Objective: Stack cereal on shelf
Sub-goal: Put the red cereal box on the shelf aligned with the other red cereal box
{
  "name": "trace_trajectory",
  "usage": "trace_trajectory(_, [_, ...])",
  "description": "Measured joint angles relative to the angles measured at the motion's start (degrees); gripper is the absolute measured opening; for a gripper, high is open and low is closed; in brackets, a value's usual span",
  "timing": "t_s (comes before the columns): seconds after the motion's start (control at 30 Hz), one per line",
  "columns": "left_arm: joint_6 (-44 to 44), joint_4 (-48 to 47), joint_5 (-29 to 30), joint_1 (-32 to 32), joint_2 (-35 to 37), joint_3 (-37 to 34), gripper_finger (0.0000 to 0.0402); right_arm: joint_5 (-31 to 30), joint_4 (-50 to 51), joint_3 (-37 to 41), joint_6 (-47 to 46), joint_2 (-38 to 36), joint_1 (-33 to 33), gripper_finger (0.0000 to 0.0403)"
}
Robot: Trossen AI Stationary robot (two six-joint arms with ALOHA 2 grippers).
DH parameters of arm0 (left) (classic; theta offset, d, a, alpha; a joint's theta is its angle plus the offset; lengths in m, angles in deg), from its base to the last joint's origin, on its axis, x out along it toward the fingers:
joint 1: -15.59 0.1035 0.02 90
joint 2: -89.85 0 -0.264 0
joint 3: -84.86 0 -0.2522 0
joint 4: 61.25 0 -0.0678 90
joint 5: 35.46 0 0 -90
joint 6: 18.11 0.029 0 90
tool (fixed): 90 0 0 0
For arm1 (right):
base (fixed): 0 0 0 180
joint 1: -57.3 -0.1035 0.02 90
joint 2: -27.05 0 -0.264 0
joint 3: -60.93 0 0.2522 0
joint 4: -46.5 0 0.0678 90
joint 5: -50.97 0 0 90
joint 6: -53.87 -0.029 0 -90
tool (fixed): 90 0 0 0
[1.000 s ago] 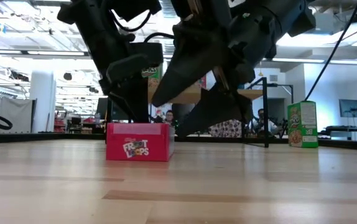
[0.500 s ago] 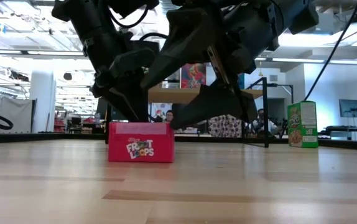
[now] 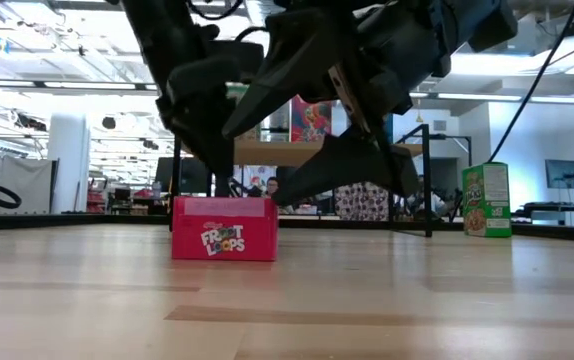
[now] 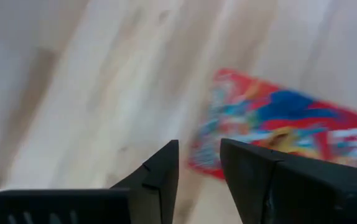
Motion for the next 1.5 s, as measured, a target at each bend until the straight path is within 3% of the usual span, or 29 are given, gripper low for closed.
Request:
trace_trajectory(0.13, [0.2, -4.5, 1.8, 1.5, 0.0, 0.0, 0.0108, -0.6, -0.1, 0.0, -0.2, 0.0, 0.0, 0.0294])
trace_trajectory(0.4, [3.2, -4.9, 1.6, 3.8, 0.0, 0.0, 0.0108, -2.0, -1.4, 0.0, -3.2, 0.0, -1.2, 0.0294])
trace_trajectory(0.73, [4.3, -6.1, 1.3, 4.2, 0.0, 0.0, 0.0108, -8.2, -3.2, 0.0, -7.5, 0.0, -3.4, 0.0294])
trace_trajectory(1.07, [4.2, -7.3, 1.3, 4.2, 0.0, 0.0, 0.0108, -9.5, -9.2, -1.4, -5.8, 1.5, -3.2, 0.0294])
trace_trajectory(1.13, [4.2, -7.3, 1.3, 4.3, 0.0, 0.0, 0.0108, -7.7, -9.1, -4.1, -4.6, 4.3, -3.0, 0.0294])
trace_trajectory(1.27, [4.2, -8.5, 1.3, 4.2, 0.0, -0.1, 0.0108, 1.7, -8.1, -10.0, -1.5, 9.6, -1.5, 0.0294])
trace_trajectory(1.5, [4.2, -9.9, 1.3, 4.2, 0.0, -0.2, 0.0108, 0.0, -3.6, -11.0, -0.3, 8.3, -0.9, 0.0290])
